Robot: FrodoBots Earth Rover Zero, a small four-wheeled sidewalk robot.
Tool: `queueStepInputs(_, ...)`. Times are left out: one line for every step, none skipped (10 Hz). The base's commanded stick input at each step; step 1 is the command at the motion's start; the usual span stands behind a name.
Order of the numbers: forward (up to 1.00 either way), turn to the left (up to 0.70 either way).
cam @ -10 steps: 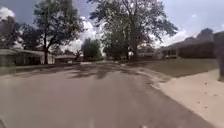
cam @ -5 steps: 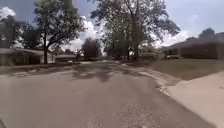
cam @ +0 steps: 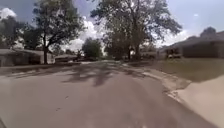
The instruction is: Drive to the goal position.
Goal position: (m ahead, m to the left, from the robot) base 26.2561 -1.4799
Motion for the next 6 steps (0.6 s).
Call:
queueStepInputs(0.70, 0.00)
queueStepInputs(0.70, 0.00)
queueStepInputs(0.70, 0.00)
queueStepInputs(0.70, 0.00)
queueStepInputs(0.70, 0.00)
queueStepInputs(0.70, 0.00)
